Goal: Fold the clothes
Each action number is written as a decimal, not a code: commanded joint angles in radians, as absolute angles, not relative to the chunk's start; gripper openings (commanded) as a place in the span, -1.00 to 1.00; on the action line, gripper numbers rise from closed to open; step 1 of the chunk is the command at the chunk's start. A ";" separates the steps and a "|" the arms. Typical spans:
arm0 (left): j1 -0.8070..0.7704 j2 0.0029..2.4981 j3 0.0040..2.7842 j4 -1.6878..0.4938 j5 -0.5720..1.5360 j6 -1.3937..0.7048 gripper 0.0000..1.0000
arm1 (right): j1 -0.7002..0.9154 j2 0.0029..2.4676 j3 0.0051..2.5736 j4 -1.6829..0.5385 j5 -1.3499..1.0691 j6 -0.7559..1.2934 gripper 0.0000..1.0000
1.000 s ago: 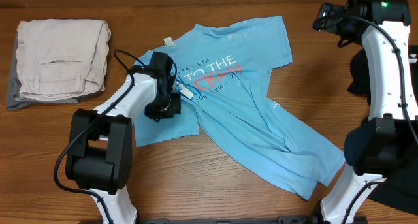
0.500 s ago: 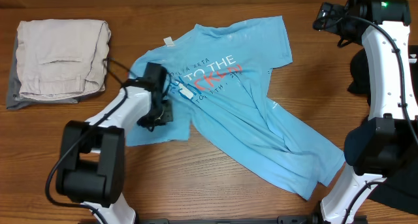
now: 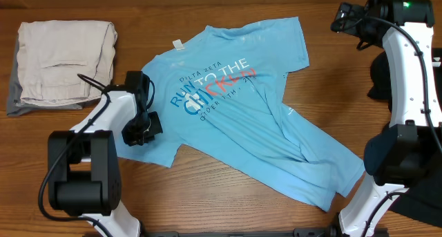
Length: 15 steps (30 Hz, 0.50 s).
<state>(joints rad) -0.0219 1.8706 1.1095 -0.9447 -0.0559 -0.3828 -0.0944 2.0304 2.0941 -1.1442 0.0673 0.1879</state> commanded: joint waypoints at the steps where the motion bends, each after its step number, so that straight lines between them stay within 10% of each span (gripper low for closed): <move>1: -0.030 1.927 1.152 -1.018 -0.100 -0.359 -0.92 | -0.092 2.025 2.094 -1.139 0.074 0.195 1.00; 15: -0.226 1.883 1.794 -0.978 -0.022 -0.134 -0.92 | -0.092 2.025 2.094 -1.139 0.074 0.195 1.00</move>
<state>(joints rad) -0.1959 1.9072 1.7477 -1.0264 -0.0475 -0.2096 -0.0948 2.0304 2.0941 -1.1439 0.0669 0.1875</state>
